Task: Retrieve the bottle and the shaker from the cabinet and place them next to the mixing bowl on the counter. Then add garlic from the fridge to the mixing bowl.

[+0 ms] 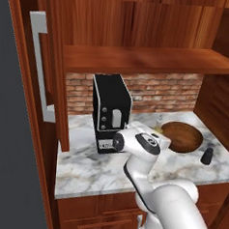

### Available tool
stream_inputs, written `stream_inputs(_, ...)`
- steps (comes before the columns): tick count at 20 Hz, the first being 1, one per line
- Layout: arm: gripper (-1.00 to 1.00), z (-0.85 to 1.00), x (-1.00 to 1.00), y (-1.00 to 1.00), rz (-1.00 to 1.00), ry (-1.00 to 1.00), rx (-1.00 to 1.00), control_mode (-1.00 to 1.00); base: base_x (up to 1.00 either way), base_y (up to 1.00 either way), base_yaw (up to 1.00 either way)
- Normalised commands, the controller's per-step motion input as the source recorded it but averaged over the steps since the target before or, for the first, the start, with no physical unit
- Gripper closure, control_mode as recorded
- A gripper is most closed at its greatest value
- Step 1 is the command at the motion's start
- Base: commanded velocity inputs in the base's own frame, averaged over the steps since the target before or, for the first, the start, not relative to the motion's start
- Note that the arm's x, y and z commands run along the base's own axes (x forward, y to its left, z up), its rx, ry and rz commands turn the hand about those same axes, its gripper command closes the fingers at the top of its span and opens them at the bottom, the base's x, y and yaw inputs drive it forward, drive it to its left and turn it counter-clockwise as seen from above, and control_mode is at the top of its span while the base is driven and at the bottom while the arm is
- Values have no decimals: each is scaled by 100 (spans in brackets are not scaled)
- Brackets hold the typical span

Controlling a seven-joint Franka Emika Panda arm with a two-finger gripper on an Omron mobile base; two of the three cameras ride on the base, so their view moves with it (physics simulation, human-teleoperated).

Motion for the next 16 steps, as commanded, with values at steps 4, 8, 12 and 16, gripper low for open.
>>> stream_inputs(4, 100, -29, 16, -3, 0, 0, -2, -100, 0, 0, 0)
stream_inputs(8, 100, -29, 5, 0, 0, 0, -1, -100, 0, 0, 0)
stream_inputs(12, 100, -16, 5, -3, 0, 0, 0, -100, 0, 0, 0)
stream_inputs(16, 100, -11, 3, -12, 0, -1, 0, -100, 0, 0, 0)
